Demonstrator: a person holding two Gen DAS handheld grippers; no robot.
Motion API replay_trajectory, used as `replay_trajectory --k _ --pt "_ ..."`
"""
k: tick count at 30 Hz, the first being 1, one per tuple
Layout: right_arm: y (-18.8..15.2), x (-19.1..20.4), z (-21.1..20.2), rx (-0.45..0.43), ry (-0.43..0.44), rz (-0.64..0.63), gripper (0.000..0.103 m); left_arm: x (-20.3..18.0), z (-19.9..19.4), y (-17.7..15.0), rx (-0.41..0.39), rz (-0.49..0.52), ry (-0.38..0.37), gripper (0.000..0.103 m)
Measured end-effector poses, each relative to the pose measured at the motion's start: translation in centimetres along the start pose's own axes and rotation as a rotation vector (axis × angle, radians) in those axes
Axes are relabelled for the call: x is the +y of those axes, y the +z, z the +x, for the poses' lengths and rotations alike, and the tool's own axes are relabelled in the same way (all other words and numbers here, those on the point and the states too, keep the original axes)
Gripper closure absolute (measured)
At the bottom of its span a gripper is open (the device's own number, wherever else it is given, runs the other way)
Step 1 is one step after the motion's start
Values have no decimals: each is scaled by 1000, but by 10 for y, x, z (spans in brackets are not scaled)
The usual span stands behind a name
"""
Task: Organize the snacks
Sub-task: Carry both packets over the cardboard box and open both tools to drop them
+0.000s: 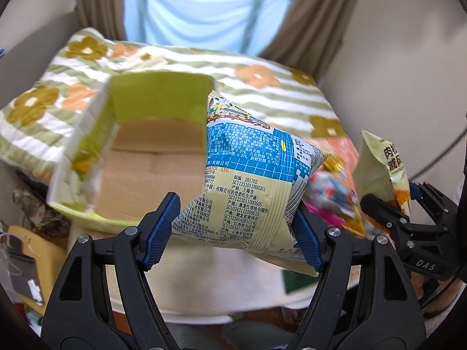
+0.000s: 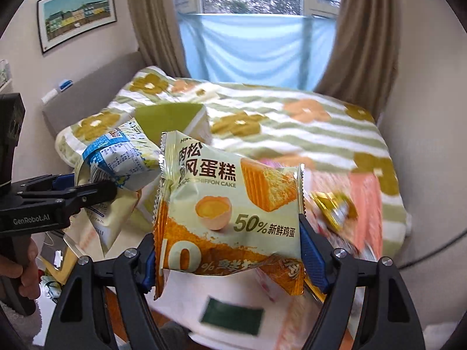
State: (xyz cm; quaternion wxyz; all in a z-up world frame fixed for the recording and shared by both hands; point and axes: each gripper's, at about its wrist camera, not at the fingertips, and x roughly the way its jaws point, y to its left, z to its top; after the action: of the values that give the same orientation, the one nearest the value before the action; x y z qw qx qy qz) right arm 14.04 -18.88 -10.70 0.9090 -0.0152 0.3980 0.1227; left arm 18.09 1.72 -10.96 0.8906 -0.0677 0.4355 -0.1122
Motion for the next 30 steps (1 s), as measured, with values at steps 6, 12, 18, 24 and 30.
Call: replay_trajectory --k 6,12,18,24,30 --pt "43 55 31 -16 60 -17 29 78 -6 32 -16 -52 53 31" --pt "74 115 65 0 95 -43 29 150 15 47 38 -56 74 31" --pt "87 149 100 51 100 23 29 180 46 50 116 5 58 31" --pt "88 156 120 102 59 122 29 183 74 48 196 100 43 28" --pt "91 159 136 158 40 168 29 178 86 45 231 175 68 0"
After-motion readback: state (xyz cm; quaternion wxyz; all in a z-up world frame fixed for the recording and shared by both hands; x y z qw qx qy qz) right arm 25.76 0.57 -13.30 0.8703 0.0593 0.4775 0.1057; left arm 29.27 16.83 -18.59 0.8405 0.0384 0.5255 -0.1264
